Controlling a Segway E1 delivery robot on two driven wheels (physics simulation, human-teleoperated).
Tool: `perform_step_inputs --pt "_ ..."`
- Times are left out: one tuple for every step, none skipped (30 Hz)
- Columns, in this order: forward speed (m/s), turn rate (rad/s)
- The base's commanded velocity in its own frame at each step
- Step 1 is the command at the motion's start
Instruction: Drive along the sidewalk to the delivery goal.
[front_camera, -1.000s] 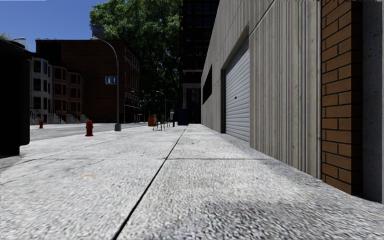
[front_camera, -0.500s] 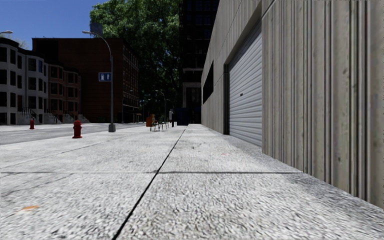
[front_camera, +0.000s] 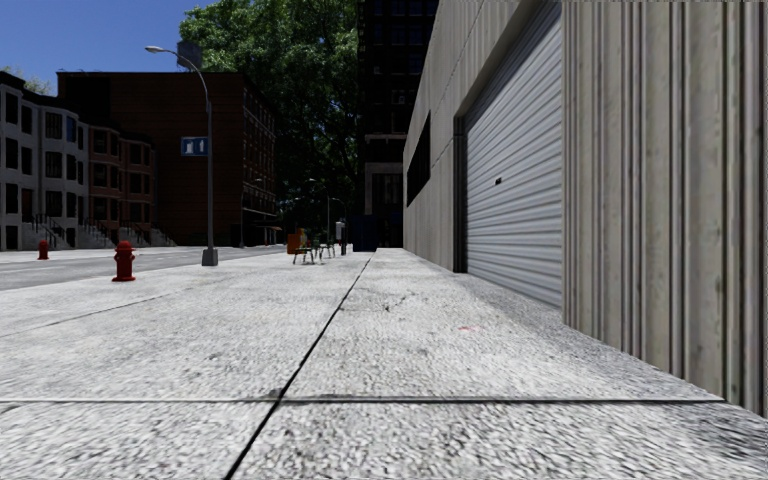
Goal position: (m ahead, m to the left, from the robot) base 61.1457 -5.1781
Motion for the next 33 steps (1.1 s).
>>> perform_step_inputs --pt "2.00 0.00" --pt "2.00 0.00" --pt "2.00 0.00" --pt "2.00 0.00" --pt "2.00 0.00" --pt "2.00 0.00" --pt "2.00 0.00" --pt "2.00 0.00" --pt "2.00 0.00" --pt "2.00 0.00" --pt "2.00 0.00" --pt "2.00 0.00" --pt "2.00 0.00" --pt "2.00 0.00" --pt "2.00 0.00" --pt "2.00 0.00" --pt "2.00 0.00" --pt "2.00 0.00" --pt "2.00 0.00" --pt "2.00 0.00" --pt "2.00 0.00" --pt "2.00 0.00" --pt "2.00 0.00" --pt "2.00 0.00" --pt "2.00 0.00" --pt "2.00 0.00" --pt "2.00 0.00" --pt "2.00 0.00" --pt "2.00 0.00" --pt "2.00 0.00" --pt "2.00 0.00" --pt "2.00 0.00" --pt "2.00 0.00"
